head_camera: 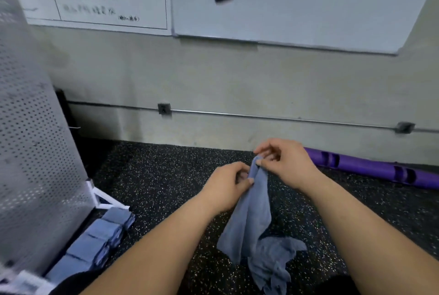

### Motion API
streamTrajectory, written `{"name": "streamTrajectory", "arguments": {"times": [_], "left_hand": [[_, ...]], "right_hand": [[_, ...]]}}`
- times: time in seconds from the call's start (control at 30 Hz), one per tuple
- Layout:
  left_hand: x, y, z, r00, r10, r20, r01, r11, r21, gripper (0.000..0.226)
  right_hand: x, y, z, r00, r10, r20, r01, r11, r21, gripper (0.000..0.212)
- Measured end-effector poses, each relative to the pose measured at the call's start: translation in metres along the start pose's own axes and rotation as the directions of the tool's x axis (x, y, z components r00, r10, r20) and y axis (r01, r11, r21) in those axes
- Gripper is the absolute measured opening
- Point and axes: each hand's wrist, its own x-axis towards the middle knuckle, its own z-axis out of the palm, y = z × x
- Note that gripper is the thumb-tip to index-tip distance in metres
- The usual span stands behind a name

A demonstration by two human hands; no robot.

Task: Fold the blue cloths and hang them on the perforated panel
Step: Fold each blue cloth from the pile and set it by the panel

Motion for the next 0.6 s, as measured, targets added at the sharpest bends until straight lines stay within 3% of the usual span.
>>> {"name": "streamTrajectory", "arguments": {"times": [0.1, 0.37, 0.6], "left_hand": [[-0.006, -0.005, -0.023, 0.998, -0.022, -0.052, 0.021, 1.000, -0.012, 0.005], [-0.014, -0.037, -0.066, 0.965, -0.099, -0.244, 0.083, 0.994, -0.073, 0.011], [-0.017, -0.087, -0.053, 0.938, -0.221, -0.267, 0.194, 0.973, -0.124, 0.014]], "right_hand": [[0.005, -0.013, 0.010, 1.000, -0.025, 0.007, 0.024, 0.998, 0.053, 0.029], [0.011, -0.014, 0.056, 1.000, 0.007, -0.001, -0.007, 0.995, 0.101, 0.028], [0.011, 0.010, 0.107, 0.996, 0.054, 0.076, -0.060, 0.995, 0.079, 0.033]]}}
